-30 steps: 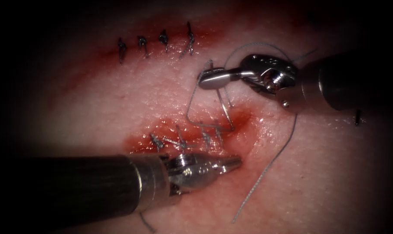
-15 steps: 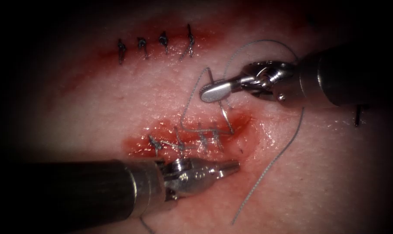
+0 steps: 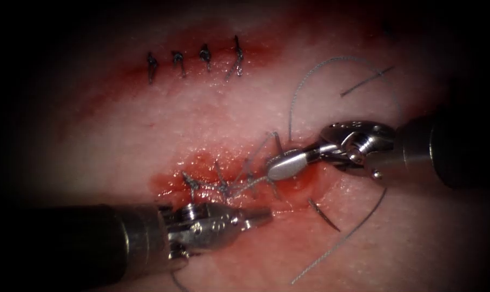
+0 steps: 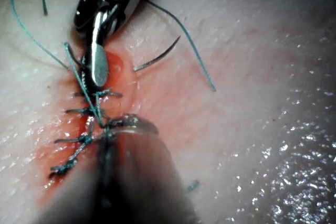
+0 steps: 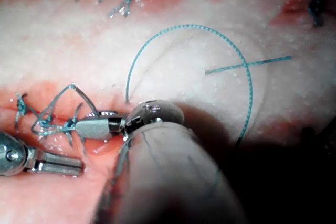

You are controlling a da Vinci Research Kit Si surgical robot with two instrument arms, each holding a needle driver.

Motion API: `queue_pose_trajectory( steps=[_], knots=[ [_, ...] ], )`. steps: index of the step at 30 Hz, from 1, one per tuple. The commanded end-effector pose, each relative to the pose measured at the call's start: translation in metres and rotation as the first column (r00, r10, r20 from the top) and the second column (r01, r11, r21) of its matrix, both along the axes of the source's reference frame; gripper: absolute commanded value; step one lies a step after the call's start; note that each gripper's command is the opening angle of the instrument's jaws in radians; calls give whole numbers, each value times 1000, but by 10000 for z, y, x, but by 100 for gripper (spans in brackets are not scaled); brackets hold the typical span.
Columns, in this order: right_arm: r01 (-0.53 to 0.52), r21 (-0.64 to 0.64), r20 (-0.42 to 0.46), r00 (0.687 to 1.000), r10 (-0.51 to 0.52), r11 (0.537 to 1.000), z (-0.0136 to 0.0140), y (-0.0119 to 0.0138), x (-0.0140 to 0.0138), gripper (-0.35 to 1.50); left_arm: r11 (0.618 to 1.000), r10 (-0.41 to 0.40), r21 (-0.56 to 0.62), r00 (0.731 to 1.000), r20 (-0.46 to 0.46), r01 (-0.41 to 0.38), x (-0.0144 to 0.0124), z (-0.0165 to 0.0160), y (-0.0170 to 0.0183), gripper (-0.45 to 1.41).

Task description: Wound Closure

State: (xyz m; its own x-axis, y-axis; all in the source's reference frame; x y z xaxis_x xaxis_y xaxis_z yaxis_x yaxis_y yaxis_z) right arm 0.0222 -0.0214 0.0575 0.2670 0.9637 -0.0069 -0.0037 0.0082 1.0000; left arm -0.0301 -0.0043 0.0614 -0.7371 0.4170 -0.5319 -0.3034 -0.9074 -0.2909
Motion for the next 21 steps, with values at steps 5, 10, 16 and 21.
queue_pose_trajectory(
  steps=[5, 10, 16, 21],
  knots=[
    [5, 8, 13, 1000, -5, 1000, -2, -7, 6, -35, 1000, 12, -19, 1000, 10, -12, -10, -7, -12, 9],
    [-181, -120, 63, 980, 190, 976, 4, 17, 4, 74, 993, 46, -107, 998, 50, -40, -18, -21, -15, 19],
    [-409, -269, 36, 900, 433, 872, 29, 72, -23, 137, 958, 74, -283, 990, 122, -37, -40, -52, -2, 78],
    [-414, -408, 45, 881, 471, 814, 33, 91, -65, 116, 918, 82, -396, 989, 126, -25, -49, -54, 16, 113]
  ],
)
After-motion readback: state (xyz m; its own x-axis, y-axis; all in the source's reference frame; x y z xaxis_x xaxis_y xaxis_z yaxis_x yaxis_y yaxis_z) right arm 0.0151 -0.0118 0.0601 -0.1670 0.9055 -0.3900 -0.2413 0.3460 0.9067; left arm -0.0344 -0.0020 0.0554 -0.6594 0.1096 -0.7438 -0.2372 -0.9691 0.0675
